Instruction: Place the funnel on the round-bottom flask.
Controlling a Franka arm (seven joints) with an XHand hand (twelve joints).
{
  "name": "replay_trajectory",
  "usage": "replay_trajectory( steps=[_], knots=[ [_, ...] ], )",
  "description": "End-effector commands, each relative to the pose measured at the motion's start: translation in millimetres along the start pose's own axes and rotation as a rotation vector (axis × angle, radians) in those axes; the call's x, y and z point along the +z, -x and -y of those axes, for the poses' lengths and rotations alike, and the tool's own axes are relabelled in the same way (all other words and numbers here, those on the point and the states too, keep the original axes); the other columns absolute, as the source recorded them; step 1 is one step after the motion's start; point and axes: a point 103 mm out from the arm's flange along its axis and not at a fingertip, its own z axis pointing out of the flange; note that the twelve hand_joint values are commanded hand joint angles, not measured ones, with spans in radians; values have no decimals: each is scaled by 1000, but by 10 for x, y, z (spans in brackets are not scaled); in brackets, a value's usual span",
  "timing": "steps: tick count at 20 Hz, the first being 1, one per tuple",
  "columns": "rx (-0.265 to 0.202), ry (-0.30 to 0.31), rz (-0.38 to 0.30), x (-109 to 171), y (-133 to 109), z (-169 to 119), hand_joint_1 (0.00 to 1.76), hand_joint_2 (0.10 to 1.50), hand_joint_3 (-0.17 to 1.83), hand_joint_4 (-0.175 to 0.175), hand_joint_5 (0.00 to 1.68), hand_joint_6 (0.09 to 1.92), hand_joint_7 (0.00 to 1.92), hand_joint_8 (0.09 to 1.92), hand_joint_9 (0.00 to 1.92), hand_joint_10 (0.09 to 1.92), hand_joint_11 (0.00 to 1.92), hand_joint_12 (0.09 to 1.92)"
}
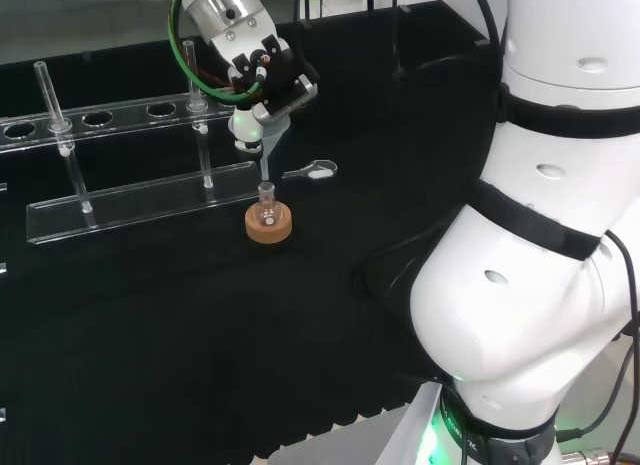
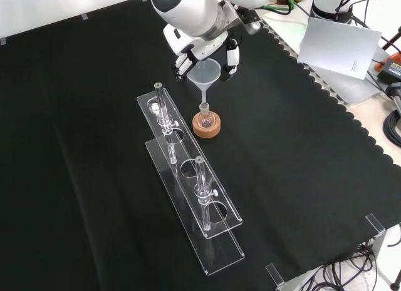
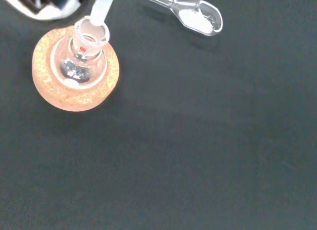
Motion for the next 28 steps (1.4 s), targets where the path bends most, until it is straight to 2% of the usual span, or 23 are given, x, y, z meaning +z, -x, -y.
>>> replay_trajectory(
  steps=[1, 16, 28],
  knots=[
    [-4, -7, -6, 41, -3, -37, 955, 702, 840, -47, 712, 845, 717, 683, 1096, 413, 689, 1236],
    [-23, -20, 2, 161, -112, -124, 956, 702, 840, -47, 710, 847, 712, 686, 1092, 419, 689, 1236],
    [-20, -22, 0, 246, -89, -203, 957, 701, 840, -47, 708, 848, 710, 688, 1089, 423, 690, 1235]
  ],
)
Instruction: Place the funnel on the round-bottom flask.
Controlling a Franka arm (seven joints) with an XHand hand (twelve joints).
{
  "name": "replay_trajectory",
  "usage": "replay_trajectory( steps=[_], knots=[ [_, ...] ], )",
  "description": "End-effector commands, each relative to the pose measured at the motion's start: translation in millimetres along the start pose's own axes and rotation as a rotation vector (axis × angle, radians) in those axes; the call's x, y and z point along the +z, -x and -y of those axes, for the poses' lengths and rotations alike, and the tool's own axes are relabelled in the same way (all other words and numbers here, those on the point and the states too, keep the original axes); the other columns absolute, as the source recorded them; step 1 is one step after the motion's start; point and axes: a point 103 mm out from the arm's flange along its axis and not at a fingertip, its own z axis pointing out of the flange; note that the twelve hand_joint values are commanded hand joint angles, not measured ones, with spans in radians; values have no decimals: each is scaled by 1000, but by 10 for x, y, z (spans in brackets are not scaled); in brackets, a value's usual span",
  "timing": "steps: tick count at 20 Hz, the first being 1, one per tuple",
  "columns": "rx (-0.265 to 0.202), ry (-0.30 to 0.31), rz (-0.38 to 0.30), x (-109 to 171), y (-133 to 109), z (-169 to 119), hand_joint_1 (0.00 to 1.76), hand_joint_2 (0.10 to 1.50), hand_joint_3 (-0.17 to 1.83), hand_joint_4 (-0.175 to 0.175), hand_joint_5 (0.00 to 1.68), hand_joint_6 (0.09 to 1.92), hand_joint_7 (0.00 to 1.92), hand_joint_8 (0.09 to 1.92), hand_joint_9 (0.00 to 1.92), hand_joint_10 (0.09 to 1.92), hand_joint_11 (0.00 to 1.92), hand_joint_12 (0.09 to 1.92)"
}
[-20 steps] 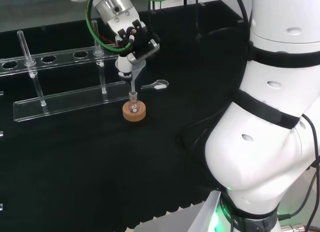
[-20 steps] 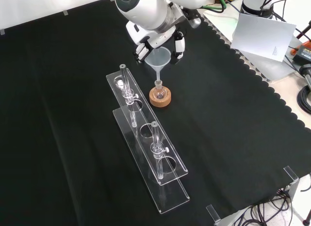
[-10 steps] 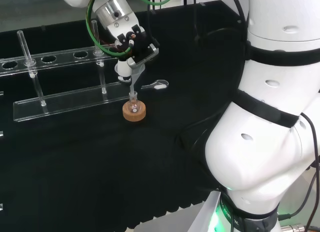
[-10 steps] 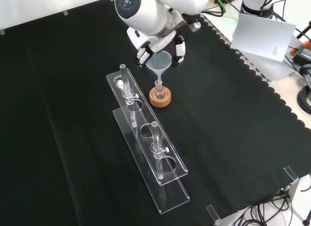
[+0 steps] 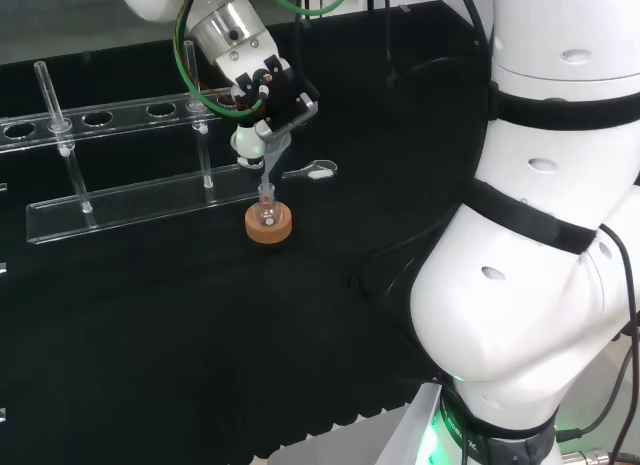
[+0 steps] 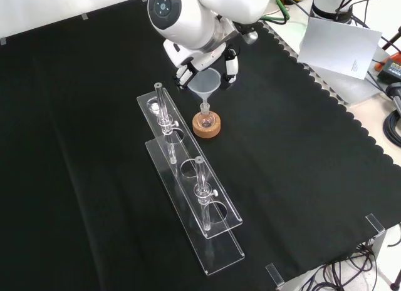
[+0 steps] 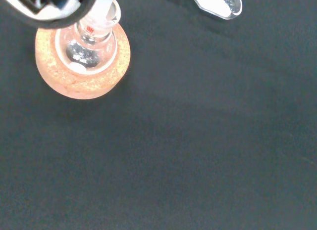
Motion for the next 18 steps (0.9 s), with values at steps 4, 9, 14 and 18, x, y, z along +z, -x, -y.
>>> replay_trajectory(
  steps=[4, 9, 14, 18],
  knots=[
    [0, -8, -1, 72, 17, -58, 957, 701, 840, -47, 708, 848, 709, 689, 1087, 424, 691, 1235],
    [0, -7, -2, 101, 15, -84, 957, 702, 839, -47, 708, 849, 708, 690, 1085, 425, 691, 1235],
    [0, -14, 3, 141, -6, -125, 957, 701, 839, -48, 706, 849, 707, 691, 1082, 427, 692, 1235],
    [-7, -17, -5, 211, -30, -201, 957, 702, 839, -48, 705, 849, 704, 691, 1079, 427, 692, 1234]
  ],
)
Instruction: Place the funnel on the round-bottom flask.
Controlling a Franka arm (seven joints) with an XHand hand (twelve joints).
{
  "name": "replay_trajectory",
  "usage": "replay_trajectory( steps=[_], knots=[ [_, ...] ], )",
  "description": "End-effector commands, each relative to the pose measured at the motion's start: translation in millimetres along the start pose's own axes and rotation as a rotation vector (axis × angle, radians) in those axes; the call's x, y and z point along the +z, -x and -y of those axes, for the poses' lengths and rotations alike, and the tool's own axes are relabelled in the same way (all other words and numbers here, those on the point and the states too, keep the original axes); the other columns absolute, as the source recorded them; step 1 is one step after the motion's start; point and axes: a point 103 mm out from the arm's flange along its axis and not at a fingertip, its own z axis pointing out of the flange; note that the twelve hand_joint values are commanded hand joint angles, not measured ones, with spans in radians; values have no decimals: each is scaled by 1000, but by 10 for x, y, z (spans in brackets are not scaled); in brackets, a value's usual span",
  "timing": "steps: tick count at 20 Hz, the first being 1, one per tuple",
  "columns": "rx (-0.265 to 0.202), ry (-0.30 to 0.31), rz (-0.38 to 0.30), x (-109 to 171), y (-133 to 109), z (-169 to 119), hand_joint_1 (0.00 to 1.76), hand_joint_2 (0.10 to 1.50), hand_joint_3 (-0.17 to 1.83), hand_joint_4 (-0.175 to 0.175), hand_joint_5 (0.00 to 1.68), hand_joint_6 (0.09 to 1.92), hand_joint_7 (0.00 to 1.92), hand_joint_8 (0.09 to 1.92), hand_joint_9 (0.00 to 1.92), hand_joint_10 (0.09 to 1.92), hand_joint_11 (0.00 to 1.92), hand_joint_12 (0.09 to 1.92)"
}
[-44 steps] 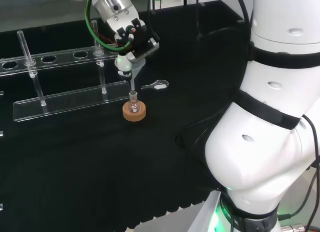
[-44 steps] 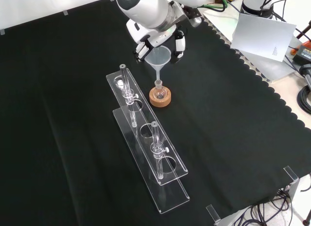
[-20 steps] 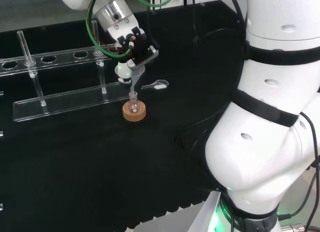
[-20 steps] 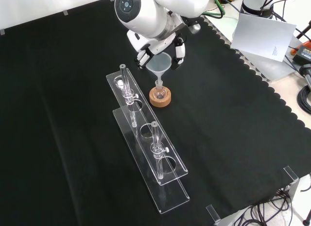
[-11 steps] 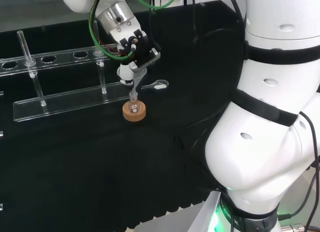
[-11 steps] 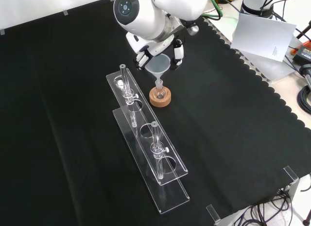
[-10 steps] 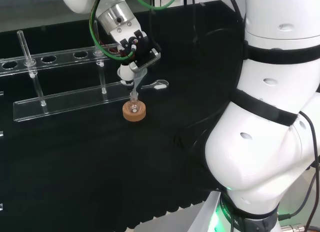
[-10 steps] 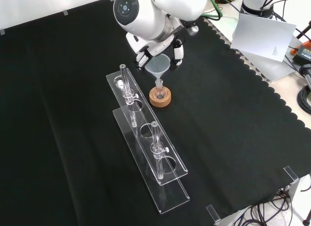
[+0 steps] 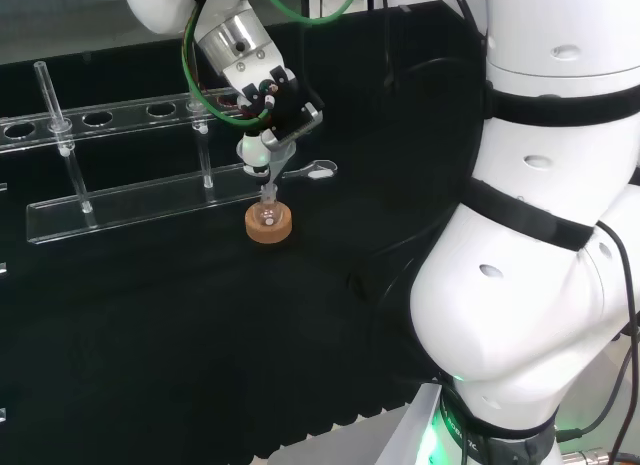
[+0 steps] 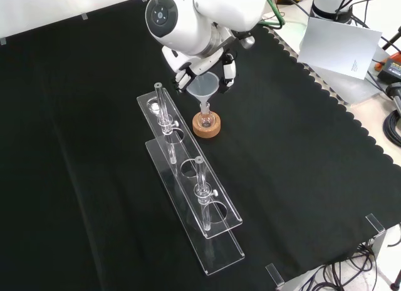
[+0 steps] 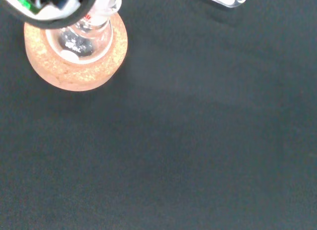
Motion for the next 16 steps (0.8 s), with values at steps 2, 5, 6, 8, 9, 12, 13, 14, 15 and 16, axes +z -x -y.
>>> replay_trajectory(
  steps=[2, 5, 6, 8, 9, 12, 13, 14, 15, 16],
  knots=[
    [-9, 0, -12, 58, -16, -71, 956, 702, 839, -48, 705, 849, 703, 691, 1077, 428, 692, 1234],
    [-8, -6, -4, 66, -36, -82, 956, 702, 839, -48, 704, 850, 701, 692, 1076, 429, 692, 1234],
    [-7, -8, -4, 71, -50, -90, 956, 702, 839, -48, 704, 850, 701, 692, 1076, 430, 693, 1234],
    [-7, -9, -2, 74, -67, -100, 956, 702, 839, -48, 704, 850, 700, 693, 1075, 431, 693, 1234],
    [-9, -7, -6, 76, -61, -100, 956, 702, 839, -48, 703, 850, 699, 693, 1074, 431, 693, 1234],
    [-10, -6, -8, 74, -59, -98, 955, 702, 839, -48, 703, 850, 698, 695, 1073, 433, 693, 1234],
    [-10, -7, -8, 74, -60, -97, 955, 702, 839, -48, 702, 850, 697, 695, 1071, 433, 693, 1234],
    [-9, -10, -7, 74, -62, -96, 954, 701, 839, -48, 701, 850, 696, 695, 1070, 433, 693, 1234],
    [-8, -12, -4, 73, -65, -93, 952, 700, 839, -49, 699, 849, 694, 694, 1067, 433, 693, 1234],
    [-10, -14, -4, 75, -68, -92, 949, 698, 838, -50, 695, 848, 690, 694, 1064, 432, 693, 1233]
  ],
)
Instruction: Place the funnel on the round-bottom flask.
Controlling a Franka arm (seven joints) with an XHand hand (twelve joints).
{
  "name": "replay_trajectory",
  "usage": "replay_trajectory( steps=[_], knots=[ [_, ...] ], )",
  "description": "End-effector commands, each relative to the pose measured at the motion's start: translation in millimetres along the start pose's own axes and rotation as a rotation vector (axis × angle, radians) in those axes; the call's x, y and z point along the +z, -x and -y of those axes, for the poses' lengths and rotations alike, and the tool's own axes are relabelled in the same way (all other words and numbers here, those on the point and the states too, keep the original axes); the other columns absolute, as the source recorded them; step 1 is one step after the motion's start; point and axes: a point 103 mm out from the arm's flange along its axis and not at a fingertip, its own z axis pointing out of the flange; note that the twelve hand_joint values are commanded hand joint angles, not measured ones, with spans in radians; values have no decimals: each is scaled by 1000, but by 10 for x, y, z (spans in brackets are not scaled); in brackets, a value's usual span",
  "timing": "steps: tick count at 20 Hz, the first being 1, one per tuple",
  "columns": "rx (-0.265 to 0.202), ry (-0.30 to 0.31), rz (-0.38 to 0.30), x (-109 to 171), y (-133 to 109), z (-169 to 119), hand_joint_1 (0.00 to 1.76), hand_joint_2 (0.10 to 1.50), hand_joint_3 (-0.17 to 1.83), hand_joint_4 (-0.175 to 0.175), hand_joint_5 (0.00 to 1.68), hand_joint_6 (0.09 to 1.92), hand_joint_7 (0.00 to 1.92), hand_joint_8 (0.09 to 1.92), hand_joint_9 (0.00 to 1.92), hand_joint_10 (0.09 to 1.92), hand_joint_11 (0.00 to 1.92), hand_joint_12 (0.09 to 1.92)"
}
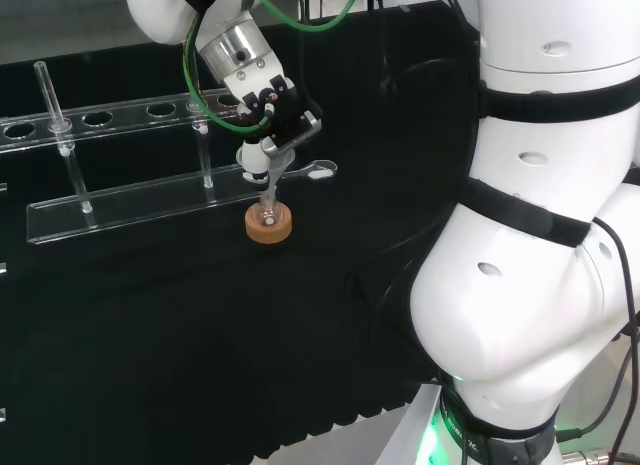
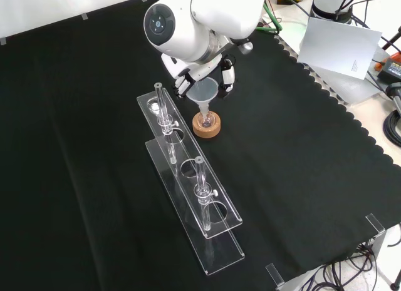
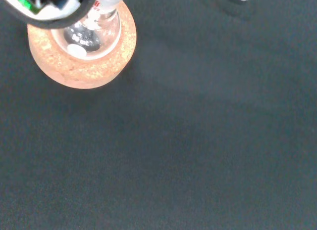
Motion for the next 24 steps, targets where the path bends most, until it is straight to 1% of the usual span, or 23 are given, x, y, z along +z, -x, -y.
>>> replay_trajectory(
  steps=[1, 6, 9, 11, 13, 15, 16, 18, 24],
  knots=[
    [-1, -6, 2, 4, -11, 8, 947, 697, 838, -50, 691, 846, 686, 693, 1061, 431, 693, 1233],
    [2, -14, 12, 2, -29, 26, 925, 682, 845, -54, 645, 846, 646, 707, 1029, 442, 679, 1237],
    [1, -19, 17, -10, -24, 40, 916, 670, 849, -59, 533, 810, 589, 728, 991, 463, 660, 1244],
    [-1, -17, 26, -16, -26, 49, 909, 655, 851, -60, 439, 700, 531, 753, 936, 495, 640, 1253],
    [-2, -25, 33, -16, -27, 53, 900, 637, 850, -59, 374, 525, 478, 773, 878, 541, 620, 1263],
    [0, -26, 39, -20, -25, 60, 890, 627, 841, -58, 354, 364, 444, 780, 838, 577, 604, 1271],
    [-5, -24, 44, -20, -19, 59, 886, 623, 837, -58, 348, 314, 434, 780, 826, 586, 597, 1273],
    [-23, -20, 49, -17, 1, 54, 879, 617, 832, -58, 333, 266, 422, 778, 811, 592, 590, 1275],
    [-35, -17, 46, -9, 20, 96, 858, 604, 808, -57, 307, 174, 393, 771, 784, 599, 573, 1285]
  ],
)
